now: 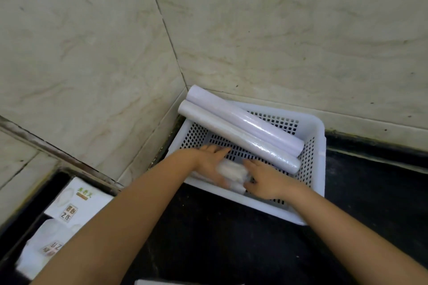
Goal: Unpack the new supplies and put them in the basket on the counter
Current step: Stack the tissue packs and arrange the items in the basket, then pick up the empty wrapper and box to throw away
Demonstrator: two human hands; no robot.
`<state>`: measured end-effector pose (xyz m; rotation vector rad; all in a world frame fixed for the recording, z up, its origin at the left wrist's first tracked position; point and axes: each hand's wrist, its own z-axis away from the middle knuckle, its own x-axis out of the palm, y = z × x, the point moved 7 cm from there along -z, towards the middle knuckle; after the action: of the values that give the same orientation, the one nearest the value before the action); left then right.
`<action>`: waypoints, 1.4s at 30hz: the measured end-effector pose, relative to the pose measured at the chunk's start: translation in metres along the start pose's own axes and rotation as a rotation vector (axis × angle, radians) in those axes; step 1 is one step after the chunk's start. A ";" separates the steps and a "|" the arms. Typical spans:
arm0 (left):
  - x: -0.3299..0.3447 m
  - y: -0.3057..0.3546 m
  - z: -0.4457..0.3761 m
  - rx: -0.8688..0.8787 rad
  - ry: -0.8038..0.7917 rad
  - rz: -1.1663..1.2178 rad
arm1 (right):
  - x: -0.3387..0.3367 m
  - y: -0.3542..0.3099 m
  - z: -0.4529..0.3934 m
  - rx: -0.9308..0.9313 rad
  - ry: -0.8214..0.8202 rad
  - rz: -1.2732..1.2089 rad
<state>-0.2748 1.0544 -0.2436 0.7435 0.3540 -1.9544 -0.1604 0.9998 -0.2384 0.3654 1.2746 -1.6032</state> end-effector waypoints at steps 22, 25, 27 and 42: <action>-0.007 -0.015 0.083 -0.002 0.844 0.201 | -0.023 -0.023 0.009 -0.196 0.323 -0.102; 0.011 -0.008 0.087 0.026 0.892 0.195 | -0.013 -0.034 0.010 -0.277 0.234 -0.070; 0.014 -0.004 0.094 0.063 0.948 0.207 | -0.005 -0.041 0.012 -0.312 0.144 -0.028; 0.211 -0.031 0.244 -0.729 1.117 0.699 | 0.112 -0.093 0.115 -0.365 -0.137 0.156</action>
<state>-0.4577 0.7921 -0.1909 1.1761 1.1938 -0.5208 -0.2493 0.8369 -0.2242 0.1206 1.3652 -1.2137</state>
